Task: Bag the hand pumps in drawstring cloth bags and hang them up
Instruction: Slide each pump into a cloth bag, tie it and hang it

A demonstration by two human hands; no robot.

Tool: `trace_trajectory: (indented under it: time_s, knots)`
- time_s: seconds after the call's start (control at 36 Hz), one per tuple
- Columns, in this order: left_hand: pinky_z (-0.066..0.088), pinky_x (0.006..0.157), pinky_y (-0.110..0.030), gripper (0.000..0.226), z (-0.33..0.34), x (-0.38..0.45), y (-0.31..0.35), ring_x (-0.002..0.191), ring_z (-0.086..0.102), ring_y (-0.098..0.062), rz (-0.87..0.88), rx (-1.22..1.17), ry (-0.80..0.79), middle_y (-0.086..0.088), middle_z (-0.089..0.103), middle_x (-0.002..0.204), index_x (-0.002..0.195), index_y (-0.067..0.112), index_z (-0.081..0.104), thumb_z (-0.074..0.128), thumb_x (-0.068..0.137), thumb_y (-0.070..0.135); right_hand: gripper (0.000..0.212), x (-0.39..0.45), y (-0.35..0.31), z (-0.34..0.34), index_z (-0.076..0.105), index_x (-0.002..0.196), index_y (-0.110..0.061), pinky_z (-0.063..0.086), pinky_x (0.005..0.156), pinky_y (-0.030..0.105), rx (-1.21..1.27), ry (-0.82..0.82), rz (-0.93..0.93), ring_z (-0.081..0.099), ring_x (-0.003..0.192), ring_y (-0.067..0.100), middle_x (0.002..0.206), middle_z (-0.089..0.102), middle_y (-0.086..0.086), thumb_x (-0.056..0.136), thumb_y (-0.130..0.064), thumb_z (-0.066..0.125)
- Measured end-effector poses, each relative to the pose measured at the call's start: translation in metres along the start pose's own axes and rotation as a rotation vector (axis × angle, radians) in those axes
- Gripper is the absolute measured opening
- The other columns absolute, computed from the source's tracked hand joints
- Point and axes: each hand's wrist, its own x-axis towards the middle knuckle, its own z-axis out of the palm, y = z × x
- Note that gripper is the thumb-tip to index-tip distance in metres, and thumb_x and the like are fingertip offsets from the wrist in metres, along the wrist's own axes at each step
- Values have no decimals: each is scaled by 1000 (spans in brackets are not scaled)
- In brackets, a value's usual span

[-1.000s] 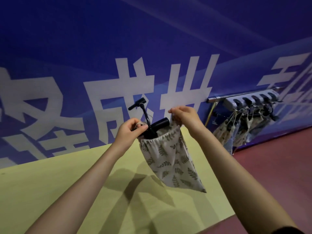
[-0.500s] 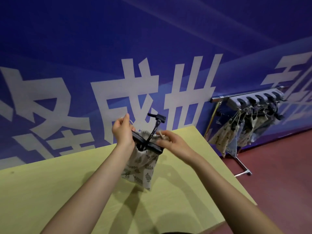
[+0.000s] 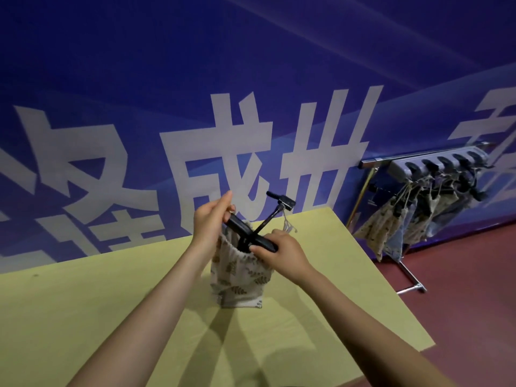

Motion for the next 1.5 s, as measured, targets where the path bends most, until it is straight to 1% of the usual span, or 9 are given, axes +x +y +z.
trace_trajectory:
  time_s: [0.11, 0.31, 0.44, 0.61, 0.81, 0.97, 1.17, 1.33, 1.5]
  knots:
    - [47, 74, -10, 41, -16, 0, 13, 73, 66, -2, 93, 159, -214, 3, 69, 65, 81, -7, 70, 53, 97, 27, 30, 14, -2, -24, 67, 76, -16, 36, 57, 31, 18, -74, -20, 52, 62, 16, 71, 55, 2, 85, -45, 68]
    - [37, 90, -9, 32, -17, 0, 14, 108, 48, 1, 310, 447, -469, 18, 64, 103, 82, 27, 79, 51, 82, 44, 24, 34, -3, -42, 66, 81, -21, 39, 62, 28, -3, -300, -65, 51, 65, 11, 74, 54, -6, 80, -44, 74]
    - [48, 89, -27, 38, -15, 6, -9, 100, 55, -7, 293, 466, -485, 2, 53, 103, 120, 41, 62, 52, 97, 12, 22, 38, -3, -40, 67, 81, -18, 39, 60, 21, 195, -289, 8, 55, 61, 9, 73, 60, 0, 84, -40, 72]
    - [48, 74, -22, 49, -19, 10, -20, 79, 57, 3, 226, 566, -422, 3, 57, 94, 140, 34, 43, 58, 95, 20, 32, 42, 4, -41, 73, 102, -19, 51, 86, 30, 522, -405, 175, 68, 99, 18, 104, 74, 3, 97, -42, 51]
    - [43, 84, -21, 60, -16, 13, -30, 87, 52, -10, 261, 555, -273, 3, 52, 87, 146, 26, 40, 64, 91, 22, 22, 58, 16, -50, 76, 90, -7, 47, 74, 29, 1090, -18, 422, 57, 74, 17, 73, 59, 0, 91, -5, 54]
    - [44, 78, -8, 58, -6, 1, -29, 83, 56, 0, 302, 460, -301, -4, 56, 91, 141, 32, 42, 65, 90, 15, 28, 64, 2, -56, 66, 119, -9, 46, 95, 29, 628, -27, 264, 58, 117, 17, 130, 62, 5, 96, -7, 50]
    - [40, 93, -12, 59, 8, -8, -44, 93, 58, -4, 328, 448, -241, -2, 59, 91, 141, 37, 38, 65, 90, 23, 33, 46, -2, -52, 63, 121, -22, 39, 70, 25, -129, 128, 29, 59, 85, 14, 115, 66, 0, 96, -14, 45]
    - [36, 86, -3, 62, 21, -19, -47, 93, 56, -5, 390, 452, -223, 3, 57, 86, 144, 31, 37, 65, 90, 24, 27, 24, 9, -54, 68, 115, -19, 41, 68, 30, -200, 383, 44, 61, 85, 25, 98, 62, 2, 95, -12, 51]
    - [39, 84, -5, 62, 31, -23, -42, 90, 56, -6, 357, 426, -252, 0, 56, 87, 144, 30, 36, 65, 90, 20, 27, 2, 8, -59, 69, 113, -21, 33, 66, 22, -221, 334, 43, 51, 76, 14, 94, 49, -5, 96, -13, 50]
